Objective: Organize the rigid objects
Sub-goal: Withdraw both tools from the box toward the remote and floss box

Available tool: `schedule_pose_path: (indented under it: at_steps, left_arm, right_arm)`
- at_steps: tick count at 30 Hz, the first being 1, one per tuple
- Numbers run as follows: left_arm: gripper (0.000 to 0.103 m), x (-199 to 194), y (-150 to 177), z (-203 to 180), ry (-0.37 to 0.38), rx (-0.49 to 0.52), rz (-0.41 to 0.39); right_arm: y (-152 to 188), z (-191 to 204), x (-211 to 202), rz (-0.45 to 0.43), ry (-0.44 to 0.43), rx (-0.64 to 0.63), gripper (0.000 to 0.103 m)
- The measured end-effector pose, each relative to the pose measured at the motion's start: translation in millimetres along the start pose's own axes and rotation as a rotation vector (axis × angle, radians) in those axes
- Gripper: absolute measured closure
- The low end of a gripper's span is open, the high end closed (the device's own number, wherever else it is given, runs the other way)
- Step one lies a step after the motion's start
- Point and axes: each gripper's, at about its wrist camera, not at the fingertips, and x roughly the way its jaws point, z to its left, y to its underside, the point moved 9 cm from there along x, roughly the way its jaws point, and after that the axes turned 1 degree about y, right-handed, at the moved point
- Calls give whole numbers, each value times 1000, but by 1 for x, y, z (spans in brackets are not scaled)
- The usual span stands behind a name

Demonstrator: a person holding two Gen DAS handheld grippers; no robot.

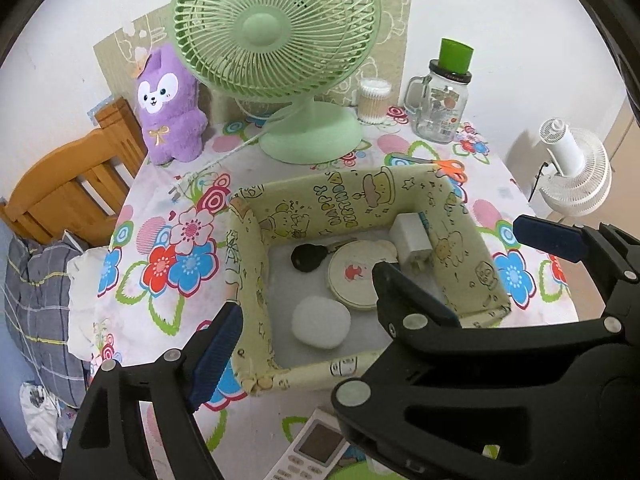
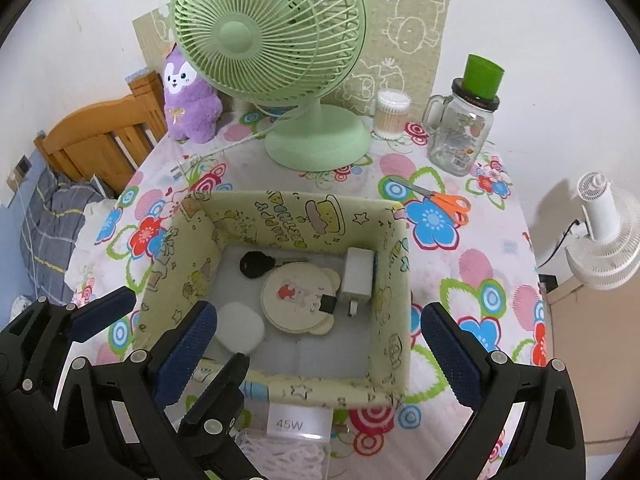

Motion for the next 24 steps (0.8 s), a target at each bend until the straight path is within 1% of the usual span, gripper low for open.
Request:
schedule_pose_path:
  at_steps: [12, 24]
  left_arm:
    - [17, -29, 10, -5, 9, 12, -32]
    - [17, -49, 26, -4, 9, 31, -51]
  right_arm:
    - [12, 4, -31, -23, 19, 11, 0]
    - [30, 11, -51, -33, 24, 33, 0]
